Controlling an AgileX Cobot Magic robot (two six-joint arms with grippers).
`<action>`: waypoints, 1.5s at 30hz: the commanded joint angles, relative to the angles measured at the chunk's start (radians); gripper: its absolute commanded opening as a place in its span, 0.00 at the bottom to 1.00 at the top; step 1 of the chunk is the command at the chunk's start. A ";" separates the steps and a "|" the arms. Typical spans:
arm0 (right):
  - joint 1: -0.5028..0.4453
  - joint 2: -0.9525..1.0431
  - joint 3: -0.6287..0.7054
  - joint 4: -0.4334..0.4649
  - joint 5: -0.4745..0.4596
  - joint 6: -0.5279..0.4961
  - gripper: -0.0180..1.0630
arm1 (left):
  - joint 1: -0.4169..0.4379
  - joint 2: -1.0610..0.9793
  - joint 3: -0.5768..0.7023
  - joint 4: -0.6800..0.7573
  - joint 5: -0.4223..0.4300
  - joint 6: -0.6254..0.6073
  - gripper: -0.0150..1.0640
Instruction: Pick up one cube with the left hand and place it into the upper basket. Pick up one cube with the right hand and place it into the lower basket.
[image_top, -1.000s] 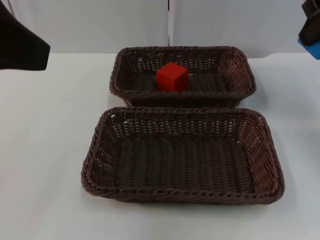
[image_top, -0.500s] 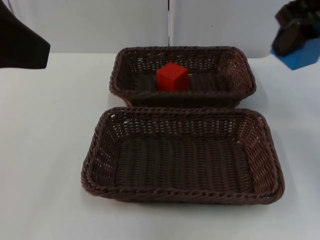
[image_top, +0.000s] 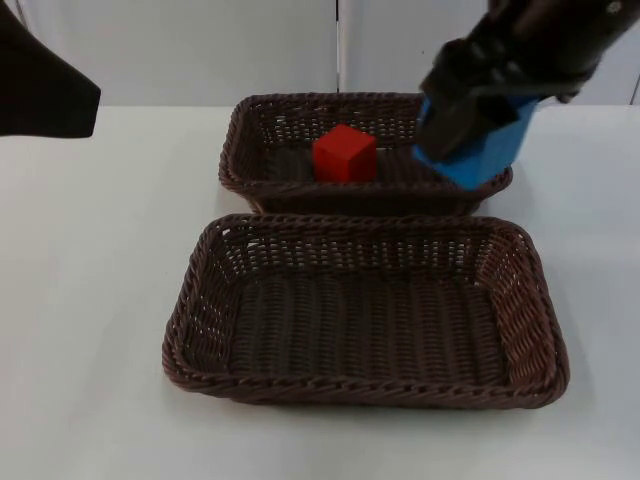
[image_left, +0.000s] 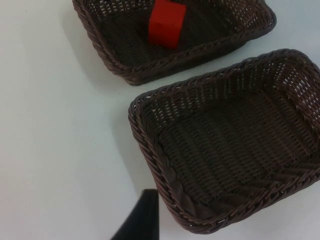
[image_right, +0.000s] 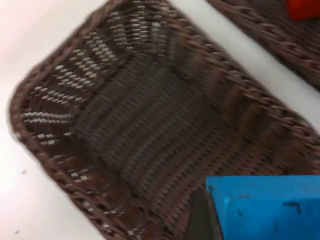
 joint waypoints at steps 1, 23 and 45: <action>0.028 -0.016 -0.004 -0.003 0.000 -0.013 0.01 | 0.001 -0.006 0.003 -0.011 -0.011 -0.005 0.89; 0.057 0.009 -0.004 0.008 -0.104 -0.025 0.01 | 0.001 -0.006 0.003 -0.012 -0.011 -0.005 0.89; 0.057 0.343 -0.004 0.008 -0.235 -0.025 0.04 | 0.001 -0.006 0.003 -0.017 -0.011 -0.005 0.89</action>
